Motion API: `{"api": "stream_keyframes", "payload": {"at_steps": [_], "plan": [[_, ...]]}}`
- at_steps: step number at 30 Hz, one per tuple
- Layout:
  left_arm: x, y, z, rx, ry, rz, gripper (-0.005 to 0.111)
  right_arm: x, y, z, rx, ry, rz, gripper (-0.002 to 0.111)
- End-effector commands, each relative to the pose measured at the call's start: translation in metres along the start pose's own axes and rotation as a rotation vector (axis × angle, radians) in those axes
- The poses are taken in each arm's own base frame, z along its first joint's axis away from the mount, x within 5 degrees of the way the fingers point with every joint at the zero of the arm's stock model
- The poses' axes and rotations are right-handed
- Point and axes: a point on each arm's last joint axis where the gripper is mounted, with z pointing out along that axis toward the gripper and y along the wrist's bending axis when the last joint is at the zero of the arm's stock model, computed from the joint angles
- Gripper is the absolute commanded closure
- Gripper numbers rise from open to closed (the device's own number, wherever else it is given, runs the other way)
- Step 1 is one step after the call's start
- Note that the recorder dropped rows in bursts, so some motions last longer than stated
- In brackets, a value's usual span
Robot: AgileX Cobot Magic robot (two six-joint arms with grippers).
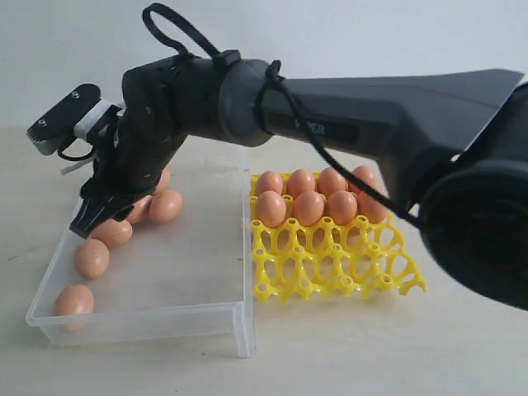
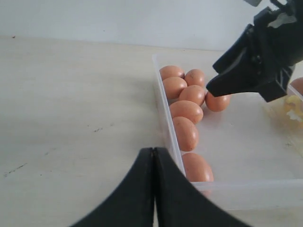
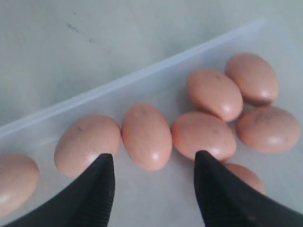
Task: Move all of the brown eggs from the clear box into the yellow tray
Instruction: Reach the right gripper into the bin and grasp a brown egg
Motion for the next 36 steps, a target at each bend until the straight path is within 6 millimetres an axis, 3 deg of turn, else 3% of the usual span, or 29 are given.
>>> {"api": "stream_keyframes", "payload": {"at_steps": [1, 12, 28, 30, 32, 34, 36], "plan": [[-0.002, 0.0, -0.001, 0.001, -0.013, 0.001, 0.107, -0.012, 0.003, 0.017, -0.009, -0.057, -0.031, 0.057], [-0.002, 0.0, -0.001, 0.001, -0.013, 0.001, 0.107, -0.011, -0.001, 0.047, 0.0, -0.058, -0.078, 0.051], [-0.002, 0.0, -0.001, 0.001, -0.014, 0.064, 0.107, 0.012, 0.003, 0.088, -0.004, -0.048, -0.111, 0.043], [-0.002, 0.0, -0.001, 0.001, -0.014, 0.064, 0.107, 0.015, 0.005, 0.092, -0.025, -0.035, -0.092, 0.047], [-0.002, 0.0, -0.001, 0.001, -0.014, 0.068, 0.107, 0.02, 0.008, 0.094, -0.056, -0.002, -0.08, 0.067], [-0.002, 0.0, -0.001, 0.001, -0.014, 0.068, 0.107, 0.023, 0.01, 0.093, -0.08, 0.034, -0.078, 0.107], [-0.002, 0.0, -0.001, 0.001, -0.014, 0.068, 0.107, 0.02, 0.01, 0.088, -0.083, 0.036, -0.078, 0.108]]}}
